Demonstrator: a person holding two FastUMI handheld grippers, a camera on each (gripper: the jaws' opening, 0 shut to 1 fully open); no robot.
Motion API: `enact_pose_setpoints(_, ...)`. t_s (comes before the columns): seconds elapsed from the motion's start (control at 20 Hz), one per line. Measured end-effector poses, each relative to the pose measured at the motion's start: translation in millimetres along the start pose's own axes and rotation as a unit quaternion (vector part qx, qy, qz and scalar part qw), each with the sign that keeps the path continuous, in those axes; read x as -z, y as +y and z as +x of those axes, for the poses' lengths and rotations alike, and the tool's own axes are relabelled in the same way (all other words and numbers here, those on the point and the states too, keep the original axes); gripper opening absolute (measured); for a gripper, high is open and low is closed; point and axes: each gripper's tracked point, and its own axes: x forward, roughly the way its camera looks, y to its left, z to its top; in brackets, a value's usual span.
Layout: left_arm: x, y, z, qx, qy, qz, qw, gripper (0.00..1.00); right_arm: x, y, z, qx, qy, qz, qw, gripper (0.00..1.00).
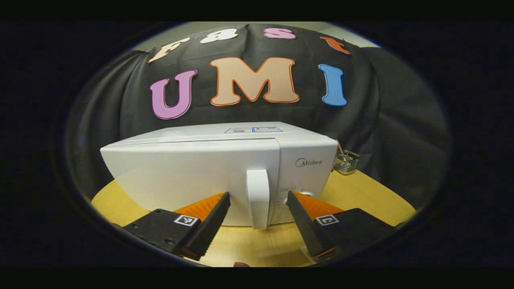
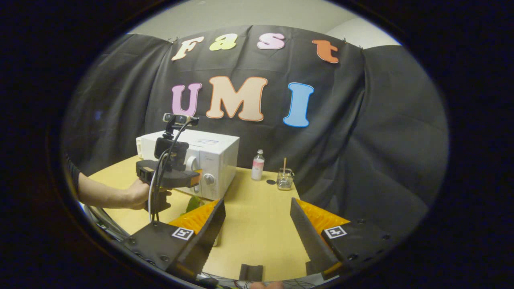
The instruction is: Open the microwave oven with the left hand, put the food in, and close the microwave oven.
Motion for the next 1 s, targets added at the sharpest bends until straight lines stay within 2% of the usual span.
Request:
enact_pose_setpoints(0.05, 1.7, -0.5, 2.1, 0.001, 0.001, -0.002, 1.000, 0.80, -1.3, 0.7, -0.1, 0.000, -0.002, -0.003, 1.000, 0.97)
enact_pose_setpoints(0.1, 1.5, -0.4, 4.1, 0.000, 0.000, -0.005, 1.000, 0.77, -1.3, -0.8, -0.3, 0.001, -0.002, -0.006, 1.000, 0.97)
enact_pose_setpoints(0.15, 3.3, 2.6, 3.6, -0.005, 0.003, -0.003, 1.000, 0.67, -1.8, -1.9, 0.3, 0.002, -0.002, -0.005, 1.000, 0.97)
enact_pose_setpoints(0.2, 3.7, -0.9, -5.8, 0.006, 0.008, -0.008, 1.000, 0.56, -0.8, -2.8, 1.1, 0.003, -0.002, -0.003, 1.000, 0.97)
enact_pose_setpoints(0.3, 4.9, -2.4, 0.6, 0.008, 0.008, -0.012, 1.000, 0.25, -0.8, -6.3, 1.9, 0.010, -0.003, -0.002, 1.000, 0.97)
enact_pose_setpoints(0.45, 3.6, -3.7, 0.2, 0.018, 0.006, -0.017, 1.000, 0.11, -1.3, -11.7, 1.0, 0.021, -0.005, 0.005, 1.000, 1.00)
enact_pose_setpoints(0.6, 4.1, -2.9, -2.4, 0.019, 0.010, -0.011, 1.000, 0.01, -2.3, -10.5, -0.5, 0.026, -0.006, 0.011, 1.000, 0.97)
enact_pose_setpoints(0.9, 2.7, -4.3, -4.6, 0.043, 0.021, -0.004, 0.999, 0.01, -3.8, -0.5, -1.2, 0.018, -0.010, 0.005, 1.000, 0.97)
enact_pose_setpoints(1.0, 15.9, -4.5, -17.4, 0.041, 0.038, 0.007, 0.998, 0.01, -5.8, 2.5, 1.8, 0.013, -0.013, 0.005, 1.000, 0.98)
